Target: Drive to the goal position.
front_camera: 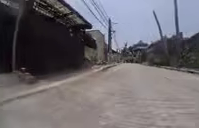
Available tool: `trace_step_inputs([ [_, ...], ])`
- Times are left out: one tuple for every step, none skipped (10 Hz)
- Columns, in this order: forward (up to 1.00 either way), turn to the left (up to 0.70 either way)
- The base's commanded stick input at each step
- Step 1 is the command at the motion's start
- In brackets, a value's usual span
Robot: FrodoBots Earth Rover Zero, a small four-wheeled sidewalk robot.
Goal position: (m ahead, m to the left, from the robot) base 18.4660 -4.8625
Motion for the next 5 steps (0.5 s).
trace_step_inputs([
  [1.0, 0.0],
  [1.0, 0.0],
  [1.0, 0.0],
  [1.0, 0.0],
  [1.0, 0.0],
])
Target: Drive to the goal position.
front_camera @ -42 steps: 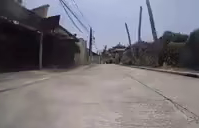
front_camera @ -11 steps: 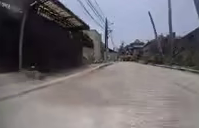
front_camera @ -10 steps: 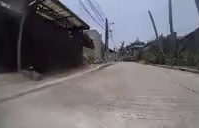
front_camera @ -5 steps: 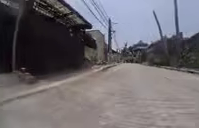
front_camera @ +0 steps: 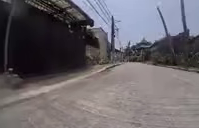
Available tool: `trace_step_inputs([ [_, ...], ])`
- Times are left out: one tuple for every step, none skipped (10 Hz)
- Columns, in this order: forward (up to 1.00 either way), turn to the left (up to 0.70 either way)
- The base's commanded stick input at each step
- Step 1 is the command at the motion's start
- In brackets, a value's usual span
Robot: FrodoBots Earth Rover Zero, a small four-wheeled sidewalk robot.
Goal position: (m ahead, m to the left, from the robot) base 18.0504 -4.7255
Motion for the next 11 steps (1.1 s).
trace_step_inputs([
  [1.0, 0.0],
  [1.0, 0.0],
  [1.0, 0.0],
  [0.77, 0.0],
  [0.72, 0.0],
  [0.91, 0.0],
  [0.96, -0.2],
  [0.99, -0.4],
  [1.0, -0.4],
  [1.0, -0.4],
  [1.0, -0.4],
])
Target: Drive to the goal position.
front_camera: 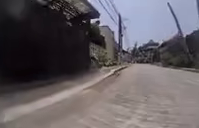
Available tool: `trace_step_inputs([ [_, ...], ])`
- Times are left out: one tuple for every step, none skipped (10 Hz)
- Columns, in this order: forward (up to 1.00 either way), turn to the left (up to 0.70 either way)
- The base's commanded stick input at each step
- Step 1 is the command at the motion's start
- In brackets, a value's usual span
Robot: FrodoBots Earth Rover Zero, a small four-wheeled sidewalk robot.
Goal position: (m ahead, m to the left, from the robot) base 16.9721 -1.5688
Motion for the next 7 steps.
trace_step_inputs([
  [1.0, -0.4],
  [1.0, -0.4],
  [1.0, -0.4],
  [1.0, -0.4],
  [1.0, -0.4],
  [1.0, -0.4],
  [1.0, -0.4],
])
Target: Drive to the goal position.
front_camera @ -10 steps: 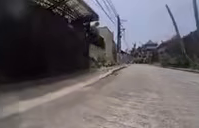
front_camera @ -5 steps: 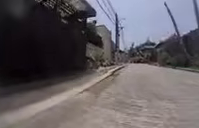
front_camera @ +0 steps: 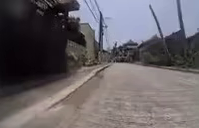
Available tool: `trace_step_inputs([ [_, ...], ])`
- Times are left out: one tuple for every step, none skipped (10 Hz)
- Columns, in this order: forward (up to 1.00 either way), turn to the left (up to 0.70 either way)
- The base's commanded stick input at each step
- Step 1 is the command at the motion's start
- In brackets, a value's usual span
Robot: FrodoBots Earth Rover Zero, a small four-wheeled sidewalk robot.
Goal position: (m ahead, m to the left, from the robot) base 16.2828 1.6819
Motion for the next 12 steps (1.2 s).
trace_step_inputs([
  [1.0, -0.4],
  [1.0, -0.4],
  [1.0, -0.3],
  [1.0, -0.14],
  [1.0, -0.05],
  [1.0, 0.0],
  [0.96, 0.0],
  [0.95, -0.03],
  [0.95, -0.29],
  [0.95, -0.38],
  [0.96, -0.38],
  [0.96, -0.38],
])
